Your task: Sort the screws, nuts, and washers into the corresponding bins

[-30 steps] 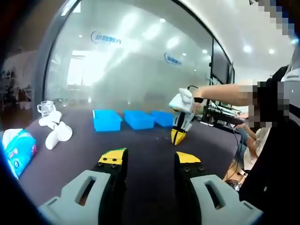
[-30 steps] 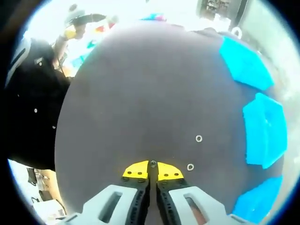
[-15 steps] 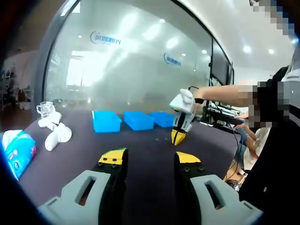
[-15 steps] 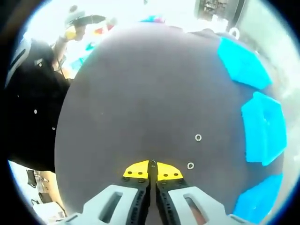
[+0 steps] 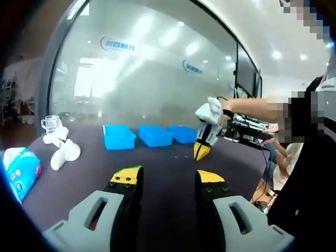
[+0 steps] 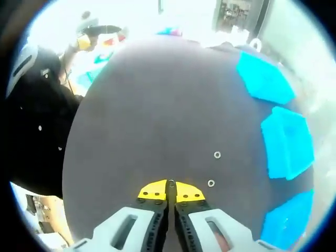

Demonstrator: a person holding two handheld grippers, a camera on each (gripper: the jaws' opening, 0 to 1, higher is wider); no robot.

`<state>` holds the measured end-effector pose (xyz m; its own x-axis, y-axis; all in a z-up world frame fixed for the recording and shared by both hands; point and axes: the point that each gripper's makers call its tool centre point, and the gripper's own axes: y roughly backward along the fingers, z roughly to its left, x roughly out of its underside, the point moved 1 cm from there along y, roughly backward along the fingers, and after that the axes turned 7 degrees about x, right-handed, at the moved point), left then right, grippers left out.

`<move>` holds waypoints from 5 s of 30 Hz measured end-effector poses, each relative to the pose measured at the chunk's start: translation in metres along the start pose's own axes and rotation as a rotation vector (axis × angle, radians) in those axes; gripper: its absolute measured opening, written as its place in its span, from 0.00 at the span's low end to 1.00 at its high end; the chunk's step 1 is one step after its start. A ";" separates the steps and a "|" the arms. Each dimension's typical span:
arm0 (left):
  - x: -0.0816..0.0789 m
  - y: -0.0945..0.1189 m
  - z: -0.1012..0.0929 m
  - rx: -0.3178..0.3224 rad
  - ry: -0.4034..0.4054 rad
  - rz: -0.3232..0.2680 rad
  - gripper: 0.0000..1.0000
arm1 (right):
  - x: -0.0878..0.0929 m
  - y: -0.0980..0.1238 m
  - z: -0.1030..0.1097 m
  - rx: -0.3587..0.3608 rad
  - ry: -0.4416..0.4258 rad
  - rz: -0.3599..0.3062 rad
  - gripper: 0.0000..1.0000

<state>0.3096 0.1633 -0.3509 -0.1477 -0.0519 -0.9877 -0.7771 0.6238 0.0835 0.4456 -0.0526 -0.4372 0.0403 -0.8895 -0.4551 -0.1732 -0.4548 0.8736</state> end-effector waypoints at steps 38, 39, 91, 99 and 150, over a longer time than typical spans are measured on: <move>-0.017 0.014 -0.011 -0.015 -0.041 -0.043 0.39 | -0.018 0.108 0.013 0.622 -0.363 -0.787 0.00; -0.017 0.014 -0.011 -0.016 -0.041 -0.044 0.39 | -0.018 0.110 0.013 0.631 -0.375 -0.805 0.00; -0.025 0.021 0.005 -0.075 -0.039 -0.073 0.39 | -0.042 0.124 -0.096 0.864 -0.588 -0.908 0.00; -0.030 0.027 0.005 -0.086 -0.045 -0.082 0.39 | -0.044 0.110 -0.134 0.893 -0.630 -0.854 0.00; -0.032 0.046 0.013 -0.123 -0.041 -0.099 0.39 | -0.067 0.069 -0.210 1.022 -0.736 -0.715 0.15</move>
<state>0.2864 0.2033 -0.3171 -0.0437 -0.0751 -0.9962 -0.8563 0.5164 -0.0013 0.6376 -0.0336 -0.3107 -0.0338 -0.1226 -0.9919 -0.9593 -0.2746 0.0666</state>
